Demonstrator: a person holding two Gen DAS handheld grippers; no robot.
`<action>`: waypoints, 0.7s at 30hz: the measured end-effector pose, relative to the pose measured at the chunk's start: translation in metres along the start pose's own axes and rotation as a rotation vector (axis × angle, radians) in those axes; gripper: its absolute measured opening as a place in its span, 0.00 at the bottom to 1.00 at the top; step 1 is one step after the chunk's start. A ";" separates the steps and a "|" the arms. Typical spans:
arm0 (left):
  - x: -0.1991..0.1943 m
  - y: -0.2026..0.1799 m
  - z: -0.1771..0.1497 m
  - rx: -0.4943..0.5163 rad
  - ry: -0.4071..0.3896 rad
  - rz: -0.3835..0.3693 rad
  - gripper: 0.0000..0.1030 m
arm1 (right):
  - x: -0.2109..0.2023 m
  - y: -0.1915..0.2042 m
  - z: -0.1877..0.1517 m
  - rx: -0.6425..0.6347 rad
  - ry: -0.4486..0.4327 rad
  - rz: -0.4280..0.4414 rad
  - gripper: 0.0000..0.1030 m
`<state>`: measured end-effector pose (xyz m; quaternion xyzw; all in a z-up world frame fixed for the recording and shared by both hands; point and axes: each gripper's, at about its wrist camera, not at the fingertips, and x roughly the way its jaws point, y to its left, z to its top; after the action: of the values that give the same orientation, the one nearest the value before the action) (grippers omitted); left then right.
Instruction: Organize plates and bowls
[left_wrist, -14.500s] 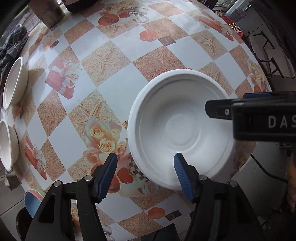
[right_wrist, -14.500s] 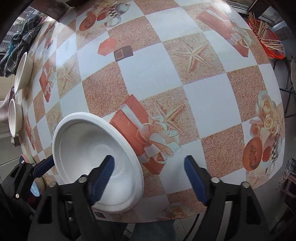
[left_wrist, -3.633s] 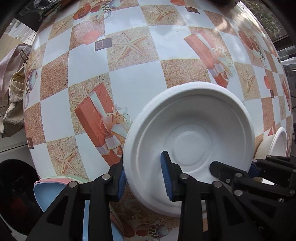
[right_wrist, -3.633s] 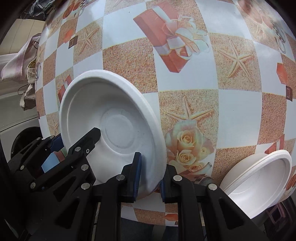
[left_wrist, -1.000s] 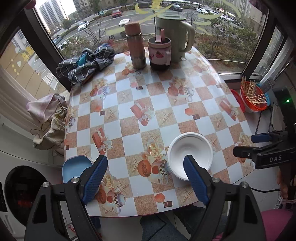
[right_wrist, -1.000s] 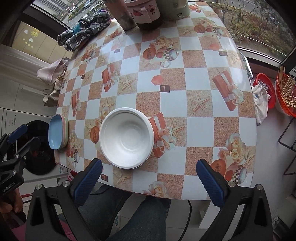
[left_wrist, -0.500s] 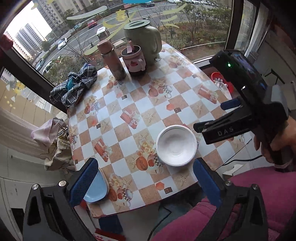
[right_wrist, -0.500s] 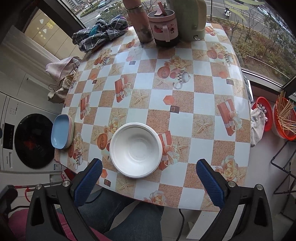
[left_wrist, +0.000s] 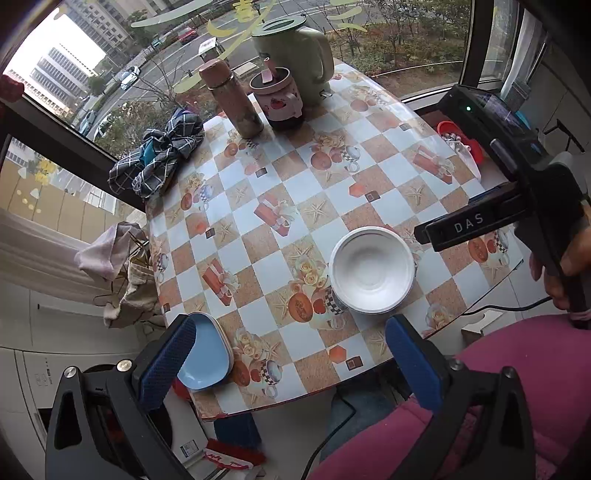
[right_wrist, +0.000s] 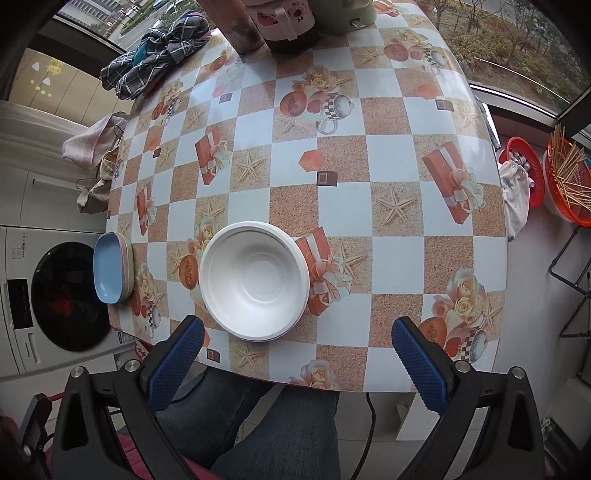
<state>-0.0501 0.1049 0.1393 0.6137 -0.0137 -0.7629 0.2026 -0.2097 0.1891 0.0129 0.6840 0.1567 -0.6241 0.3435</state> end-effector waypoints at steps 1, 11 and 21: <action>0.000 -0.001 0.000 0.004 -0.001 0.001 1.00 | 0.001 -0.001 0.000 0.001 0.004 0.000 0.99; -0.002 -0.004 0.003 0.019 -0.003 0.000 1.00 | 0.000 -0.010 -0.004 0.031 0.006 0.002 0.99; -0.002 -0.006 0.002 0.031 -0.003 -0.003 1.00 | 0.002 -0.012 -0.006 0.031 0.016 -0.001 0.99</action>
<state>-0.0538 0.1104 0.1399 0.6156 -0.0249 -0.7638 0.1922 -0.2128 0.2011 0.0077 0.6940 0.1502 -0.6213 0.3314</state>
